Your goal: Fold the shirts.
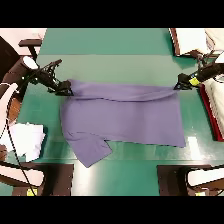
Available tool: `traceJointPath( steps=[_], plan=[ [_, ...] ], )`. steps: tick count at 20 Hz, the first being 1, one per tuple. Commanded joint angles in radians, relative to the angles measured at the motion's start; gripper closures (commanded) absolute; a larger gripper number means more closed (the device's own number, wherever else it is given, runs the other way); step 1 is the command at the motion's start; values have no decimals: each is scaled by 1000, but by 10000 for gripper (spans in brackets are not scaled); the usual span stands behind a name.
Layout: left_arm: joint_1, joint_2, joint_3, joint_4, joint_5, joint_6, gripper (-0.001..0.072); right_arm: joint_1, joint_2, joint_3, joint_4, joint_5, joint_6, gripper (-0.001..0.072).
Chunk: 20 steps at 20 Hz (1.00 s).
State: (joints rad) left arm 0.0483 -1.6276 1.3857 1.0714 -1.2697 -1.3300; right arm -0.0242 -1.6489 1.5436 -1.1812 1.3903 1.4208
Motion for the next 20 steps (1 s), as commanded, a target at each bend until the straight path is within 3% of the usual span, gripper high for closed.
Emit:
traceJointPath(
  steps=[1, 5, 10, 15, 20],
  plan=[
    [2, 14, -35, -1, -6, -5, 178, -14, 35, -67, 0, 17, 0, 150],
    [11, 177, -55, 124, -22, -29, 175, -93, 124, -86, -53, 132, 0, 155],
    [11, 469, -349, 186, -59, -106, 175, -150, 383, -303, -57, 74, 0, 157],
    [10, 694, -730, 143, -66, -196, 175, -129, 560, -465, -32, -28, 0, 156],
    [10, 748, -937, -25, -15, -195, 175, -77, 629, -502, -32, -79, 0, 157]
  ],
)
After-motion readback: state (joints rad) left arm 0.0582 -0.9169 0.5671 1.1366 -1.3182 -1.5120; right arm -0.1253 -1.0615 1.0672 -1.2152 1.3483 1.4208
